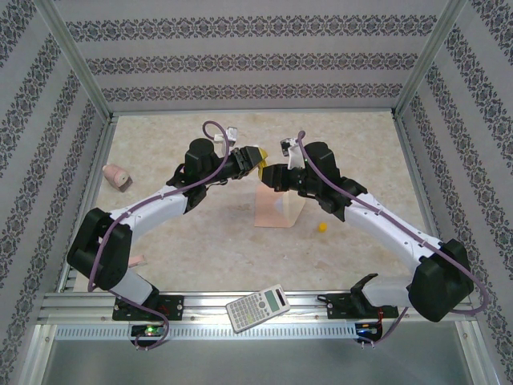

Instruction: Place the letter into the envelope and seal it

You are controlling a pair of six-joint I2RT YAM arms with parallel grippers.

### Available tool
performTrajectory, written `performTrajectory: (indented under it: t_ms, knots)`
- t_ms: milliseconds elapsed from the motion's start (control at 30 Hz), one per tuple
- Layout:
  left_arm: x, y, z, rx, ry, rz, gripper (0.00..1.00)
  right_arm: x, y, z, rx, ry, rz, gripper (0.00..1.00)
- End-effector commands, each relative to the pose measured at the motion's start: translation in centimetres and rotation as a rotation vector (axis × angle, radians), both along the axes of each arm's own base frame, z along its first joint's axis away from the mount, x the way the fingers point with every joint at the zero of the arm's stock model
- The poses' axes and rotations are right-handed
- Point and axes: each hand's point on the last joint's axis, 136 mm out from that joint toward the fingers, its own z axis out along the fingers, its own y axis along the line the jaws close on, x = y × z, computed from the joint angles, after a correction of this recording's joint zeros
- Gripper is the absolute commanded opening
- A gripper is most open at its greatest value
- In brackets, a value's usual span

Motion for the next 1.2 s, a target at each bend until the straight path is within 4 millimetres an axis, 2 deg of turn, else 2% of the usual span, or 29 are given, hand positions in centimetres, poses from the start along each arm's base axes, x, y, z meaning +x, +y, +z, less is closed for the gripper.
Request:
performTrajectory:
  t_ms: [0,400,600,800,933,1000,1167]
  knots:
    - [0.2,0.1,1.1,-0.035,-0.054,-0.009,0.31,0.1,0.4,-0.3,0.010,0.005,0.003,0.02]
    - [0.0,0.0,1.5,-0.055,-0.059,-0.020,0.27,0.5,0.7,-0.4,0.008,0.009,-0.001,0.03]
    - [0.0,0.0,1.7,-0.061,-0.067,-0.022,0.12,0.8,0.8,-0.5,0.008,0.008,-0.002,0.06]
    - [-0.1,0.0,2.3,-0.071,-0.091,-0.022,0.09,1.0,0.8,-0.7,0.004,0.015,-0.006,0.24]
    - [-0.1,0.0,2.3,-0.055,-0.115,-0.032,0.06,0.9,0.7,-1.0,-0.003,0.026,-0.004,0.47]
    - [0.0,0.3,2.3,-0.042,-0.131,-0.039,0.05,0.9,0.3,-1.0,-0.007,0.023,-0.010,0.56]
    - [0.8,1.7,2.8,-0.004,-0.202,-0.076,0.05,0.4,-1.6,-0.8,-0.019,0.015,-0.036,0.60]
